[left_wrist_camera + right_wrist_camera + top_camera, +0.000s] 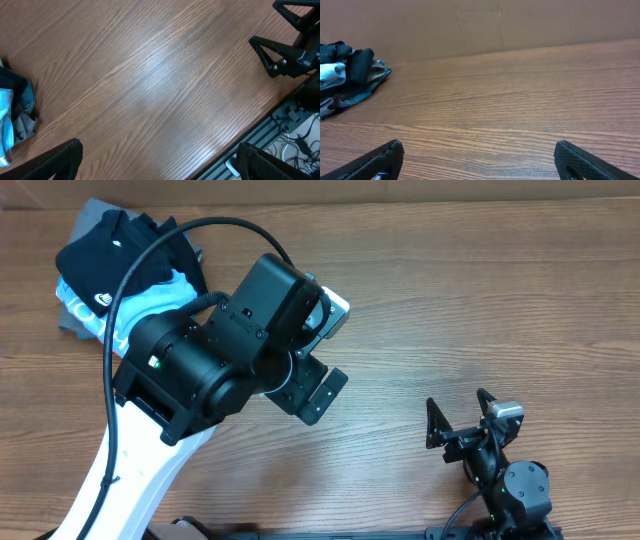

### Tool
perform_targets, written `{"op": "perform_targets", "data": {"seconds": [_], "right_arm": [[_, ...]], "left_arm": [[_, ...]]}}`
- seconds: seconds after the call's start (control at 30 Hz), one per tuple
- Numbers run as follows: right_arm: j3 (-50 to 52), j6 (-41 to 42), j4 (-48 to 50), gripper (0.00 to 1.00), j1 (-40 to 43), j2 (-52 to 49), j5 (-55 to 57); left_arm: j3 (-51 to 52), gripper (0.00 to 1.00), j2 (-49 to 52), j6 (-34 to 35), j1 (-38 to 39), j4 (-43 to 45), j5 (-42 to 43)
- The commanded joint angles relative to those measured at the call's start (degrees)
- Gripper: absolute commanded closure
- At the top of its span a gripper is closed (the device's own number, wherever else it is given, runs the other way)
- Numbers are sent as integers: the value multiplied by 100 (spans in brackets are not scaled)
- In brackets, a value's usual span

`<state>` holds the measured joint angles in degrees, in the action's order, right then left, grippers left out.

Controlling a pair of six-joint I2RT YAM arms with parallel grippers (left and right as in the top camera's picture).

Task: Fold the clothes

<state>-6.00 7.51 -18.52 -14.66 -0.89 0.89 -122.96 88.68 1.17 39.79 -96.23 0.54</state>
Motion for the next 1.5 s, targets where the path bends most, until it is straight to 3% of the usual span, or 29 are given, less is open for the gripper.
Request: {"op": "perform_targets", "data": {"seconds": [0.0, 0.87, 1.0, 1.17, 1.47], "right_arm": [[44, 44, 42, 0, 11, 72, 37], [44, 44, 42, 0, 11, 72, 37], [44, 44, 42, 0, 11, 72, 37], [44, 44, 42, 0, 11, 72, 37], [44, 44, 42, 0, 11, 72, 37]], "left_arm": [[22, 0, 7, 57, 35, 46, -339], [31, 0, 7, 48, 31, -26, -404], [31, 0, -37, -63, 28, 520, -769], [83, 0, -221, -1043, -122, 1349, -490], [1316, 0, -1102, -1104, -1139, 2697, 22]]}}
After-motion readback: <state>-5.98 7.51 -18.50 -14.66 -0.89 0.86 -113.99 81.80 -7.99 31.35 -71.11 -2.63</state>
